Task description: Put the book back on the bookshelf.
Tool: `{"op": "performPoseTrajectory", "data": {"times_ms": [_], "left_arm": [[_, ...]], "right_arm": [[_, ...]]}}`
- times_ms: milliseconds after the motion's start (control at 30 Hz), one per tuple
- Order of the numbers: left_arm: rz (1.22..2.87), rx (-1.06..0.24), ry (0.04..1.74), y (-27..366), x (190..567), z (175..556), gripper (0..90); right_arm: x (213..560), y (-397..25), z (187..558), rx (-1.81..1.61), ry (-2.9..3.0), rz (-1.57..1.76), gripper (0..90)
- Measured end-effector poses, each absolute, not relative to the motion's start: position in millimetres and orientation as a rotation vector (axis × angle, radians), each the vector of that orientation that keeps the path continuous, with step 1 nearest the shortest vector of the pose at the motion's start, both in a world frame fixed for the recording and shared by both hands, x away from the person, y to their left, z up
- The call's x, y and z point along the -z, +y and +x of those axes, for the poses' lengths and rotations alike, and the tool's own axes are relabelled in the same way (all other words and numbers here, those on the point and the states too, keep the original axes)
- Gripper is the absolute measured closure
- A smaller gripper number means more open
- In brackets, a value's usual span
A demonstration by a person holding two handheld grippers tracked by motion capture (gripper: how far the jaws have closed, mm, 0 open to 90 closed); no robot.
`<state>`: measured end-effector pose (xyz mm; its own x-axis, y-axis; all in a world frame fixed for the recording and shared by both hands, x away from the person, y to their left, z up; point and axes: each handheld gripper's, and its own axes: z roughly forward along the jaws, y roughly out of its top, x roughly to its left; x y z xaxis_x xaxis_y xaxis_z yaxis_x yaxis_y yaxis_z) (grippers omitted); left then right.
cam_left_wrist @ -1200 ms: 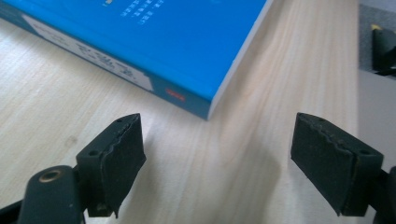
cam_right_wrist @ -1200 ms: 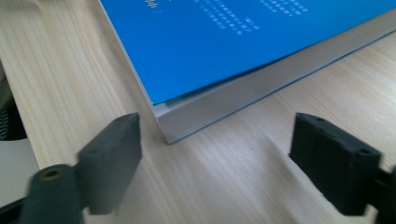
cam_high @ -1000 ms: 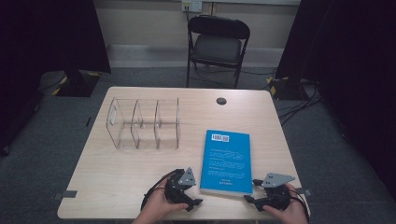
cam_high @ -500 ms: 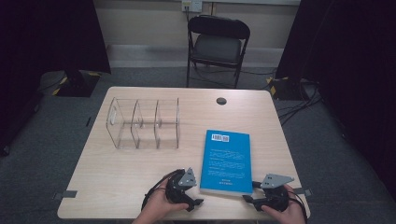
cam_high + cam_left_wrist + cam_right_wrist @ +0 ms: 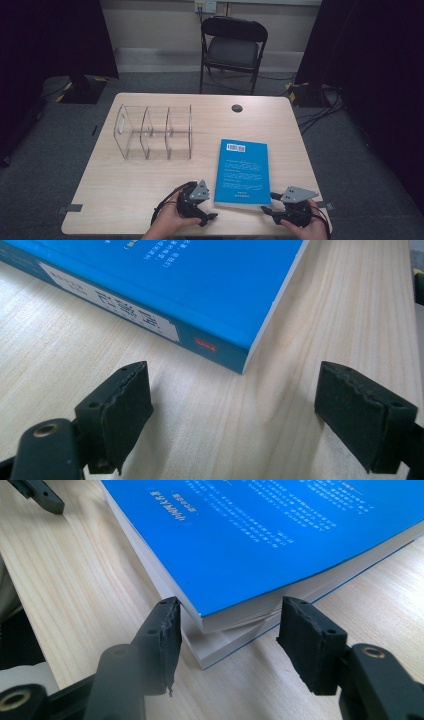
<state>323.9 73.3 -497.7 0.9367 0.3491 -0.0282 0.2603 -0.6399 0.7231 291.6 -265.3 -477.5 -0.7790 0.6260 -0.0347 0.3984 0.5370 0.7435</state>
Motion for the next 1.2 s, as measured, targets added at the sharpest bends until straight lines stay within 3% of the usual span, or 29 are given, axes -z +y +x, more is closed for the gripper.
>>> {"op": "performPoseTrajectory", "data": {"times_ms": [1200], "left_arm": [[2.279,-0.168,0.436,72.4,500.0,321.2,13.4]], "right_arm": [[476.5,-259.3,292.6,-1.032,2.323,0.842,32.4]]}}
